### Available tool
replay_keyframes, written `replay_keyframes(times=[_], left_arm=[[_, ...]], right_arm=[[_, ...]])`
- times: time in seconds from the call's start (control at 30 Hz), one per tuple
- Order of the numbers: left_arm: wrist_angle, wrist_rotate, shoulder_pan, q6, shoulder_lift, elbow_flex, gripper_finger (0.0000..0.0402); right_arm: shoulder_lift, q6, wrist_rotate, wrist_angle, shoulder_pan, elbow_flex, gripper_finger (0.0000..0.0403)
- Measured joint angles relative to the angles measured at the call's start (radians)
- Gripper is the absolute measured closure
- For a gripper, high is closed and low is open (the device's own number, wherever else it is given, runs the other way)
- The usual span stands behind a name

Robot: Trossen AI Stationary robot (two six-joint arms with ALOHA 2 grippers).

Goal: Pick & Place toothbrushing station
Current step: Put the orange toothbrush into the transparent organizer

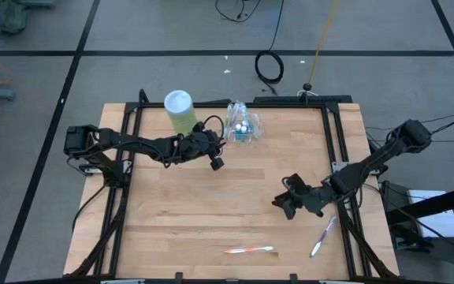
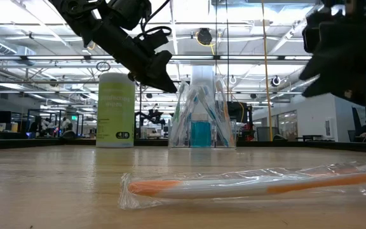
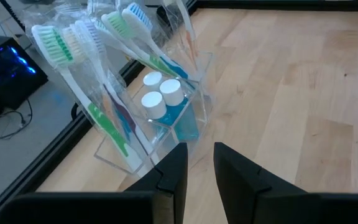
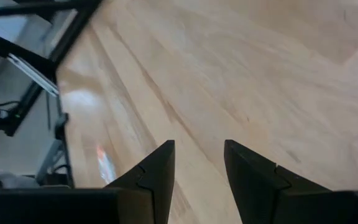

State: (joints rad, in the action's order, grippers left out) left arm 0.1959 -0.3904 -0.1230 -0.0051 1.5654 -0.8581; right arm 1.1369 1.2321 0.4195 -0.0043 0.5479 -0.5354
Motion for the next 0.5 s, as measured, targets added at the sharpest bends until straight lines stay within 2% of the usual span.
replay_keyframes(times=[0.13,0.37,0.5], left_arm=[[0.017,0.03,0.0,-0.003,0.0,0.0,0.0316],[0.075,0.331,0.001,-0.003,0.0,0.0,0.0316],[0.111,0.389,0.001,-0.002,0.0,0.0,0.0316]], right_arm=[[0.061,0.021,-0.001,0.007,0.012,0.0,0.0273],[0.133,0.021,-0.01,0.044,0.011,0.0,0.0273],[0.149,0.008,-0.057,0.057,0.011,0.0,0.0273]])
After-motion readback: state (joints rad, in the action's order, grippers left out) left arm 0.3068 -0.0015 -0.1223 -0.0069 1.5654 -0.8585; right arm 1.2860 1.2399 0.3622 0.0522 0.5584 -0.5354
